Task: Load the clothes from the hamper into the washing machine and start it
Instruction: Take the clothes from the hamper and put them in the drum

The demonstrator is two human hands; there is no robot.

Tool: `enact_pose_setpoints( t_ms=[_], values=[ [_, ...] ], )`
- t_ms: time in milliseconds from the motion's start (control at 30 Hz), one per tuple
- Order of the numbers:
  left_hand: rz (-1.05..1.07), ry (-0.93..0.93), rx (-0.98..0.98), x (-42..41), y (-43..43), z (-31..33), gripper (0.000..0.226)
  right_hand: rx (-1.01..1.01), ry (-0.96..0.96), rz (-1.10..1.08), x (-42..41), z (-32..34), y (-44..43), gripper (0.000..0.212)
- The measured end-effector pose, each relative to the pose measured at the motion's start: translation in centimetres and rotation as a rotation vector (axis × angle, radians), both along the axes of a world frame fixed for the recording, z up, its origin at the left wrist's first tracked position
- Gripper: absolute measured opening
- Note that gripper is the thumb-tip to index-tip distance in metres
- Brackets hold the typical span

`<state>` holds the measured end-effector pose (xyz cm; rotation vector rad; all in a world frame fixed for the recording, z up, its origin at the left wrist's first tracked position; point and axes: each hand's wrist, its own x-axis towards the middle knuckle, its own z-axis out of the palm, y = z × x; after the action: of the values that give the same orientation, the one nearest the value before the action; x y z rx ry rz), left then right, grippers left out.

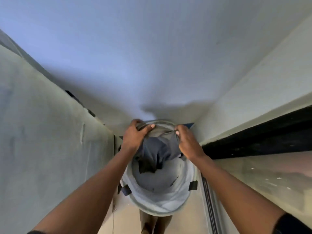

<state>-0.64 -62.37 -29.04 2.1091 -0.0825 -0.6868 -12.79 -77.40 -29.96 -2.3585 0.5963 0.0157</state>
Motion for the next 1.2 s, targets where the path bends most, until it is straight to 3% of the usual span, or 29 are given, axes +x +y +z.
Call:
enact_pose_setpoints(
  t_ms=[67, 100, 167, 233, 267, 400, 600, 733, 867, 1200],
  values=[
    [-0.155, 0.038, 0.009, 0.8, 0.5, 3.9, 0.074, -0.068, 0.031, 0.08, -1.2, 4.0, 0.0, 0.016],
    [-0.318, 0.01, 0.104, 1.1, 0.8, 5.7, 0.079, -0.09, 0.069, 0.087, -1.8, 6.1, -0.1, 0.02],
    [-0.659, -0.136, 0.393, 1.4, 1.3, 8.6, 0.064, -0.089, 0.17, 0.073, -2.4, 9.6, -0.1, 0.042],
    [-0.769, -0.315, 0.527, 1.4, 1.5, 12.5, 0.035, -0.136, 0.3, 0.12, -2.6, 13.5, -0.3, 0.066],
    [-0.764, -0.352, 0.534, 1.3, 1.4, 13.7, 0.028, -0.196, 0.366, 0.166, -2.7, 14.7, -0.3, 0.066],
    [-0.836, -0.513, 0.494, 1.6, 2.3, 20.0, 0.019, -0.432, 0.449, 0.099, -3.1, 21.2, -0.8, 0.022],
    [-0.675, -0.653, 0.333, 2.3, 2.2, 29.9, 0.017, -0.524, 0.379, -0.108, -2.3, 32.1, -2.8, 0.029],
    [-0.487, -0.621, 0.167, 2.7, 2.4, 36.4, 0.019, -0.359, 0.167, -0.199, -0.7, 38.5, -3.2, 0.03],
    [-0.323, -0.652, 0.015, 1.6, 3.3, 42.0, 0.033, -0.241, -0.087, -0.164, 0.6, 44.7, -1.5, 0.027],
    [0.024, -0.577, -0.406, -2.8, 7.7, 52.8, 0.026, -0.007, -0.482, -0.053, 0.8, 56.9, 5.7, 0.028]
  ],
)
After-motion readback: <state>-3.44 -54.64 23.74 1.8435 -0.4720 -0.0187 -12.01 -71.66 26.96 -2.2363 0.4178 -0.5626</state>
